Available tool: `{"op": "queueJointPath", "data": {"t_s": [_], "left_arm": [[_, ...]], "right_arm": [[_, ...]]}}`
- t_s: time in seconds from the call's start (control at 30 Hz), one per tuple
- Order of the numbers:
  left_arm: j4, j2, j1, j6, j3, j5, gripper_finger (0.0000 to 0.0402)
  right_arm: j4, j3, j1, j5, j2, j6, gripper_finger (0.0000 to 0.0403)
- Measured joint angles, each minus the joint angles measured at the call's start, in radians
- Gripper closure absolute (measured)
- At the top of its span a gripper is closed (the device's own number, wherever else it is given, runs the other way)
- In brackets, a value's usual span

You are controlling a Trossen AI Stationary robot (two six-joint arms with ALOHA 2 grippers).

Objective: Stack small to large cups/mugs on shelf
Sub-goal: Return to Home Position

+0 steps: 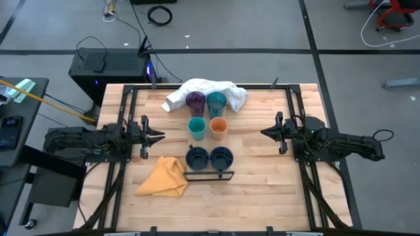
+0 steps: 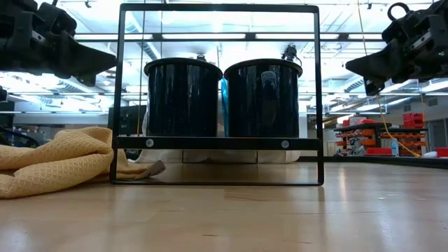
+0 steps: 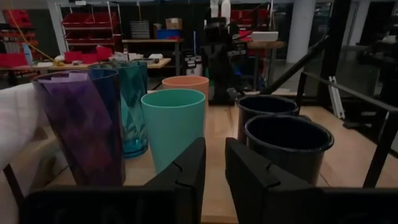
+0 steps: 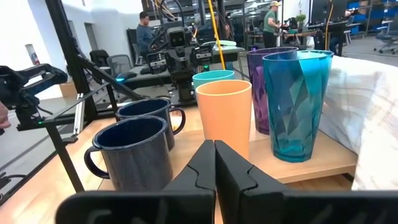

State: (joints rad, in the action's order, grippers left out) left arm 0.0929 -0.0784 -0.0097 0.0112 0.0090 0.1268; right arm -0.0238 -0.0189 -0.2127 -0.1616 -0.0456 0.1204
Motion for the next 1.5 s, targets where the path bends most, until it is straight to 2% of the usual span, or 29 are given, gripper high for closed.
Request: {"op": "queueJointPath", "data": {"t_s": [0.2, 0.4, 0.7, 0.93, 1.27, 1.5], "left_arm": [[0.011, 0.000, 0.000, -0.054, 0.000, 0.000, 0.0337], [0.013, 0.000, 0.000, -0.003, -0.001, 0.000, 0.0393], [0.051, 0.000, 0.000, -0.003, -0.001, 0.000, 0.0395], [0.061, 0.000, 0.000, -0.006, -0.001, 0.000, 0.0372], [0.059, 0.000, 0.000, -0.050, -0.002, 0.000, 0.0385], [0.059, 0.000, 0.000, -0.052, -0.002, 0.000, 0.0374]], "right_arm": [[0.000, 0.000, 0.000, 0.009, 0.000, 0.008, 0.0397], [0.000, 0.000, 0.000, 0.011, 0.000, 0.008, 0.0399], [0.000, 0.000, 0.000, 0.011, 0.000, 0.008, 0.0396], [0.000, 0.000, 0.000, 0.011, 0.000, 0.009, 0.0393], [0.001, 0.000, 0.000, 0.011, 0.000, 0.019, 0.0391], [0.001, -0.001, 0.000, 0.011, 0.000, 0.017, 0.0391]]}}
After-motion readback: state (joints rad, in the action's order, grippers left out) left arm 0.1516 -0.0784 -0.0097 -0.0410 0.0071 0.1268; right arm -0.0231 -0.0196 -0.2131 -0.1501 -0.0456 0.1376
